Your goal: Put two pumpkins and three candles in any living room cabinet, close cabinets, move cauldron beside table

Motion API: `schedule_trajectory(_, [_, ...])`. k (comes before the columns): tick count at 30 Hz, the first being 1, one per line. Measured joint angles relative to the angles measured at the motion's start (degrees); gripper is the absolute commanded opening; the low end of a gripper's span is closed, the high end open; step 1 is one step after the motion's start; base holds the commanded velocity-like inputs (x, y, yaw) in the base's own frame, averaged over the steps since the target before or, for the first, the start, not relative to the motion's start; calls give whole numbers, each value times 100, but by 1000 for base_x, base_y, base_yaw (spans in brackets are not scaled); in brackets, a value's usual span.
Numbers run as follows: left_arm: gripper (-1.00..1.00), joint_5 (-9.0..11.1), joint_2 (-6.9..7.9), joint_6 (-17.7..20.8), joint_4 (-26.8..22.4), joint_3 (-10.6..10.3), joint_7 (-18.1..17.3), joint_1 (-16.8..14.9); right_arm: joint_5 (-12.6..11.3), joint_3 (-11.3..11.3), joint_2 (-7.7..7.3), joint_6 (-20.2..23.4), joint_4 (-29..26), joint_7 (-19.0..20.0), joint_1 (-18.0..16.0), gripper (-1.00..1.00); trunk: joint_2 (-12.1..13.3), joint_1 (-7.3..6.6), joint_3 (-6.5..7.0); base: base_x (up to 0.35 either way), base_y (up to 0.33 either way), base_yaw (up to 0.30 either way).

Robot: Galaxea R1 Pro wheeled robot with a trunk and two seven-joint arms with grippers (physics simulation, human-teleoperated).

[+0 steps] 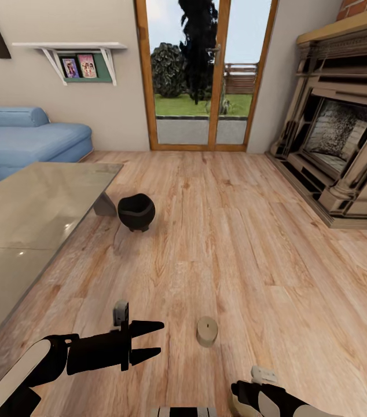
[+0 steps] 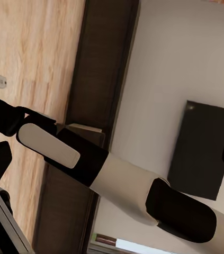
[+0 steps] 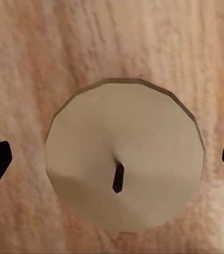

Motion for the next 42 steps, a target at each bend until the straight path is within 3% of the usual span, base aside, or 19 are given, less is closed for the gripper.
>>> schedule_trajectory(4, [100, 0, 0, 0, 0, 0, 0, 0, 0, 0, 0, -40, 2, 0, 0, 100, 0, 0, 0, 0, 0, 0])
schedule_trajectory(17, [100, -3, 0, -1, 0, 0, 0, 0, 2, -1, 0, -231, 7, -4, 0, 100, -17, 34, -288, 0, 0, 0])
schedule_trajectory(23, [100, 0, -4, 0, 0, 0, 0, 0, 2, 0, 0, -264, 7, -2, 0, 100, -18, 33, -288, 0, 0, 0])
schedule_trajectory(27, [100, -3, -4, 1, 0, 2, 0, 0, 2, 6, 0, -317, 7, 0, 0, 100, -23, 44, -376, 0, 0, 0])
schedule_trajectory(38, [100, 0, 0, -1, 0, 3, 0, 0, 8, 4, 7, -396, 5, 0, 0, 100, -23, 44, -377, 0, 0, 0])
schedule_trajectory(42, [100, 0, 0, 2, 2, 6, 0, -1, 13, -12, 10, -434, -5, 9, -1, 100, -27, 51, -443, 0, 0, 0])
